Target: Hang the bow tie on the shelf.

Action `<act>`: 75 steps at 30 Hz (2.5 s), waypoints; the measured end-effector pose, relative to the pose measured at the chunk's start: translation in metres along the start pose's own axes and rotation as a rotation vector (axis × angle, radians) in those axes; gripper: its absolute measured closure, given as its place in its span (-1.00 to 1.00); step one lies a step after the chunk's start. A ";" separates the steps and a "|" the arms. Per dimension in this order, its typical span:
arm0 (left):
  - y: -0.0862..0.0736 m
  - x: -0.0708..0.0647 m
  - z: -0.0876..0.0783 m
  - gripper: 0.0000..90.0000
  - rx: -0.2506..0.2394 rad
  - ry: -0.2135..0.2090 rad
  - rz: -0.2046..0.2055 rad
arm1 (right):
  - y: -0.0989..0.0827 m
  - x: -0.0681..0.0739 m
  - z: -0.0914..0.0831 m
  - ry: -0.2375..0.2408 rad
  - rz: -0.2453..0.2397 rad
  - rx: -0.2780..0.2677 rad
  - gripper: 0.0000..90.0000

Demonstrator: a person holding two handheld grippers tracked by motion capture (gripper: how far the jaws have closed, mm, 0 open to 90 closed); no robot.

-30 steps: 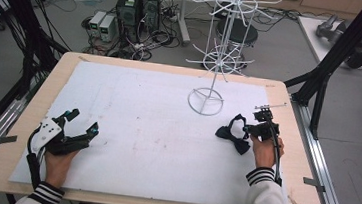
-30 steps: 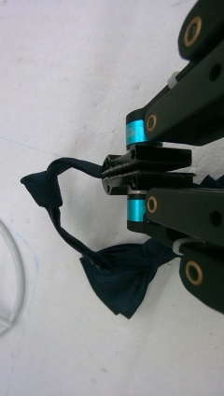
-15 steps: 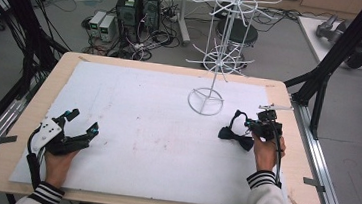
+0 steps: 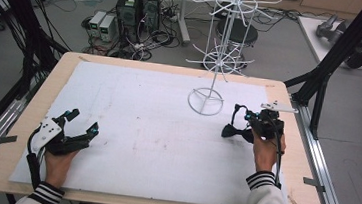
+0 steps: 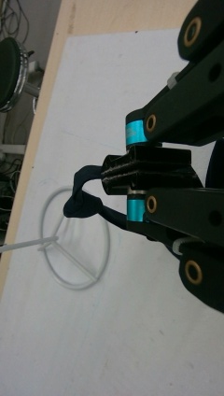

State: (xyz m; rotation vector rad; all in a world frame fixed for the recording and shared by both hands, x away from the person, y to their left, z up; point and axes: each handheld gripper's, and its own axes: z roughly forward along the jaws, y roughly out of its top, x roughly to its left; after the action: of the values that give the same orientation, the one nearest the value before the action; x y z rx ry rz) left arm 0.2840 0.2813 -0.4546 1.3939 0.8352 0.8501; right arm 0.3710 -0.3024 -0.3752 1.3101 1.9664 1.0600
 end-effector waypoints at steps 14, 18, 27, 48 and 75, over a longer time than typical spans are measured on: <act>0.000 0.000 0.000 -0.66 0.000 0.000 0.001 | 0.008 0.014 -0.022 0.033 -0.003 -0.170 0.97; 0.000 0.000 0.000 -0.66 0.001 0.000 0.001 | 0.008 0.016 -0.026 0.036 -0.022 -0.197 0.97; 0.000 0.000 0.000 -0.66 0.002 0.000 0.002 | 0.011 0.023 -0.036 0.055 -0.048 -0.268 0.97; 0.000 0.000 0.000 -0.66 0.002 0.002 0.004 | 0.025 0.040 -0.049 0.090 -0.086 -0.350 0.97; 0.000 0.000 0.000 -0.66 0.003 0.002 0.001 | 0.066 0.066 -0.052 0.132 -0.164 -0.396 0.96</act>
State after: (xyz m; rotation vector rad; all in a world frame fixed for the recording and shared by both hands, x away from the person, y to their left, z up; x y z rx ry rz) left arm 0.2841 0.2810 -0.4545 1.3965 0.8376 0.8512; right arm 0.3384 -0.2435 -0.2927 0.8722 1.7966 1.3947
